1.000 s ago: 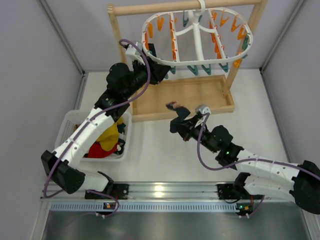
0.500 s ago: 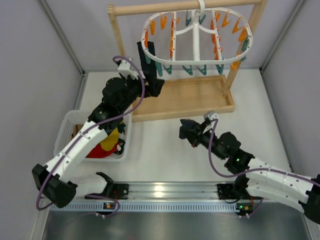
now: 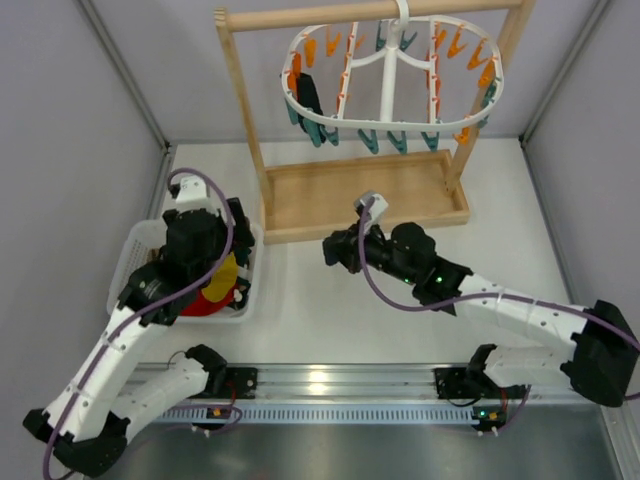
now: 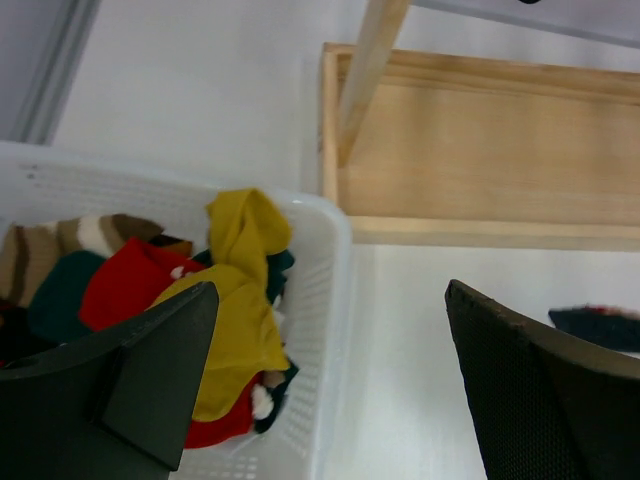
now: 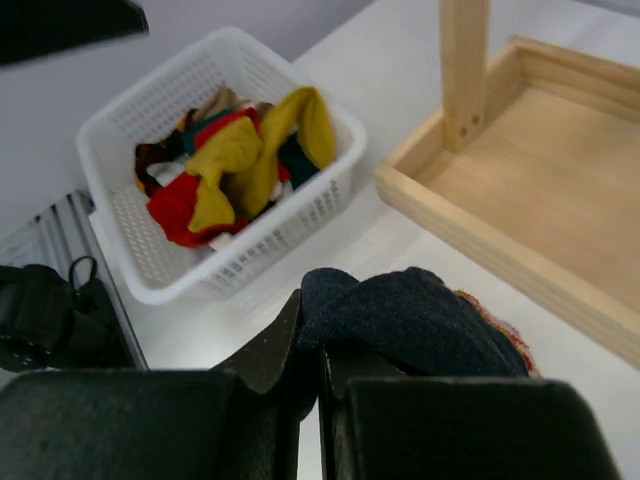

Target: Remove the socks clipped to the hanger

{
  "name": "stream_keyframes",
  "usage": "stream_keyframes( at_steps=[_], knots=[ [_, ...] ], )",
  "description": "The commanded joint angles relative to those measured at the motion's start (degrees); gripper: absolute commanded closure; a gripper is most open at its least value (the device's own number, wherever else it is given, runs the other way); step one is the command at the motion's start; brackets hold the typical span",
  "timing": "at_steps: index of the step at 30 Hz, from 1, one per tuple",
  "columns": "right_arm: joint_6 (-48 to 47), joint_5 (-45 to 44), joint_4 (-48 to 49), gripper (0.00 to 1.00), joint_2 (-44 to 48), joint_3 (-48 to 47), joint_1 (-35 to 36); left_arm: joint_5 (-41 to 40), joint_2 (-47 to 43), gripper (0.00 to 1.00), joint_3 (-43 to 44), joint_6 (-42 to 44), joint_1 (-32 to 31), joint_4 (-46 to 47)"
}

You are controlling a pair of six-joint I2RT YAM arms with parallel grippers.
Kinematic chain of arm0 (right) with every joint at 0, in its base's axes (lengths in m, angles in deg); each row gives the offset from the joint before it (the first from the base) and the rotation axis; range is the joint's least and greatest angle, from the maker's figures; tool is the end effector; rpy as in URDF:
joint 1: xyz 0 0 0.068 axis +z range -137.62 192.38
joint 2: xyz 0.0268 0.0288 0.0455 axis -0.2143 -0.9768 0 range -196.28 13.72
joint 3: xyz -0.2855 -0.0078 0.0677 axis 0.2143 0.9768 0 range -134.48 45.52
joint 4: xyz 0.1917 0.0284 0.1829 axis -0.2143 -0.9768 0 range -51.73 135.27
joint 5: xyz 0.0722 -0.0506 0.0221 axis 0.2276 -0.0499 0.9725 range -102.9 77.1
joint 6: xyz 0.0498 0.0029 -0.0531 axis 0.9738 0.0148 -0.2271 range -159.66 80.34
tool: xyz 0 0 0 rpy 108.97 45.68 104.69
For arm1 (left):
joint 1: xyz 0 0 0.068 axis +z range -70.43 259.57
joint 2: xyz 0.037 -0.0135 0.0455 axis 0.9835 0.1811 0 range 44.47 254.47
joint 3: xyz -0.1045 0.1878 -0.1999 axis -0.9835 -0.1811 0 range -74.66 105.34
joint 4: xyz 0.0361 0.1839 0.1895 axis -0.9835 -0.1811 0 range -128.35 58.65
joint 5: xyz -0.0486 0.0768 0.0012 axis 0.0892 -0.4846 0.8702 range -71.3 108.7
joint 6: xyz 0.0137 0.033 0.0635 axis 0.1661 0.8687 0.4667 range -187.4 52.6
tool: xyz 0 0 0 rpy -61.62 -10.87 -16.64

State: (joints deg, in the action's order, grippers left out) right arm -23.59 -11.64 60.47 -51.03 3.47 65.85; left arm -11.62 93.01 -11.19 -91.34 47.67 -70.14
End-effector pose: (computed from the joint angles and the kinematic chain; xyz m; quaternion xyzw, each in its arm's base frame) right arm 0.1691 0.2304 0.3127 -0.2479 0.7098 0.3828 0.5368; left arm 0.1631 -0.0653 0.3988 -0.0862 0.8168 -0.0530 0.5680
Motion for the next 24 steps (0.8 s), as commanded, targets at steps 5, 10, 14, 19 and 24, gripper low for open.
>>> stream_keyframes(
  at_steps=[5,10,14,19,24],
  knots=[
    [-4.7,10.3,-2.1,0.98,-20.5,-24.2,6.7,-15.8,-24.7,0.01,-11.5,-3.9,-0.3,-8.0],
    [-8.0,21.1,-1.4,0.97,-33.8,-42.1,10.2,-22.4,-36.8,0.01,-10.9,-6.2,-0.1,-7.8],
    [-8.1,27.4,-0.3,0.97,-47.0,-55.2,10.8,-23.9,-41.1,0.01,-11.3,-7.2,0.2,-7.6],
    [-6.9,35.3,-4.9,0.99,-61.9,-78.2,11.4,-23.7,-41.6,0.01,-11.3,-7.3,1.0,-7.7],
    [-6.1,32.5,-11.1,0.67,-78.3,-95.0,12.1,-22.8,-41.8,0.01,-11.3,-7.1,1.2,-7.6]
  ],
)
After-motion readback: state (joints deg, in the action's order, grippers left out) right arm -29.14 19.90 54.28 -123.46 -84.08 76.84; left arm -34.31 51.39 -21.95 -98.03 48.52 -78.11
